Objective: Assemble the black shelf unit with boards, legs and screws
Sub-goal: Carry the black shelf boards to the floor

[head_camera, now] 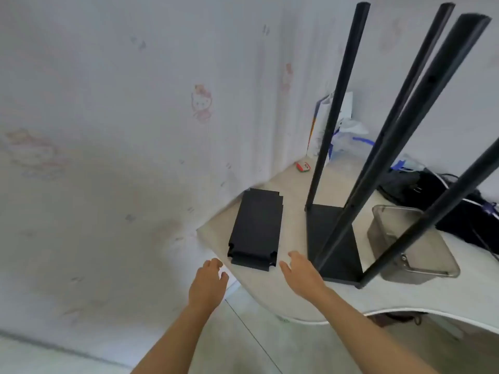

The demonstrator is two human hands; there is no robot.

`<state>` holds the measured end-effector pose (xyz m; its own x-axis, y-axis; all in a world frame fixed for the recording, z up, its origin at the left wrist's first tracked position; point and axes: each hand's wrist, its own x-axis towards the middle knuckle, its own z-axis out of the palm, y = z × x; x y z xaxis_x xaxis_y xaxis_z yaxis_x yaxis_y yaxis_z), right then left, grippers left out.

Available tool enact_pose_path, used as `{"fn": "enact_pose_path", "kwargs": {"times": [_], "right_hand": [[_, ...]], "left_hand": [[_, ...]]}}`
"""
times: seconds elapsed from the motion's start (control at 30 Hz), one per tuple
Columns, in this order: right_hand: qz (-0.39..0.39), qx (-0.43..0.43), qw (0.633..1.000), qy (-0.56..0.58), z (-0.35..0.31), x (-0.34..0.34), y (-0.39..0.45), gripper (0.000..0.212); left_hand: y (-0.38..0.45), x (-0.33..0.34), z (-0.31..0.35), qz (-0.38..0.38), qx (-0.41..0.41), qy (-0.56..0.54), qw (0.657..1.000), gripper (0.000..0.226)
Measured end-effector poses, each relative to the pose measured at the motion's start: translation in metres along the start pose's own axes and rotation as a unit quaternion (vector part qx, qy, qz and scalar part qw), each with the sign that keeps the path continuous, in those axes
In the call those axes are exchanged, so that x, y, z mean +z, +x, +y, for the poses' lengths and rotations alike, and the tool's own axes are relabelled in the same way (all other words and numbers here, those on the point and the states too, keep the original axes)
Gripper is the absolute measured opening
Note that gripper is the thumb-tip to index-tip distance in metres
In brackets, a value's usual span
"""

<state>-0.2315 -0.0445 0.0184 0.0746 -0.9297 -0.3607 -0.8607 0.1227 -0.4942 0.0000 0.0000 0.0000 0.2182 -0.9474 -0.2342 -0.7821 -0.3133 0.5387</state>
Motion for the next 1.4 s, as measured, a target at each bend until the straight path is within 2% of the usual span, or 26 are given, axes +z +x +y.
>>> {"fn": "enact_pose_path", "kwargs": {"times": [0.13,0.33,0.5,0.7,0.83,1.03,1.2,1.4], "right_hand": [[-0.020,0.073,0.994,0.075,-0.002,0.003,0.037,0.046],[-0.052,0.123,0.988,0.083,-0.015,0.006,0.091,0.046],[-0.083,0.154,0.980,0.095,-0.025,0.004,0.123,0.048],[-0.112,0.190,0.964,0.147,-0.024,0.004,0.143,0.052],[-0.148,0.212,0.955,0.148,-0.024,0.011,0.143,0.053],[-0.111,0.222,0.954,0.167,-0.025,0.029,0.141,0.056],[-0.086,0.225,0.951,0.193,-0.022,0.042,0.131,0.051],[-0.066,0.257,0.897,0.353,-0.019,0.051,0.117,0.030]], "left_hand": [[0.036,0.003,-0.008,0.008,-0.047,-0.079,0.996,0.023],[0.091,0.009,0.000,0.000,-0.070,-0.125,0.990,0.026],[0.127,0.018,0.007,-0.028,-0.104,-0.155,0.982,0.040],[0.157,0.029,0.015,-0.081,-0.122,-0.134,0.980,0.055],[0.163,0.040,0.016,-0.122,-0.116,-0.145,0.975,0.042],[0.160,0.047,0.016,-0.151,-0.109,-0.148,0.971,0.043],[0.152,0.040,0.012,-0.163,-0.120,-0.152,0.967,0.044],[0.146,0.032,0.008,-0.185,-0.140,-0.189,0.954,0.033]]}}
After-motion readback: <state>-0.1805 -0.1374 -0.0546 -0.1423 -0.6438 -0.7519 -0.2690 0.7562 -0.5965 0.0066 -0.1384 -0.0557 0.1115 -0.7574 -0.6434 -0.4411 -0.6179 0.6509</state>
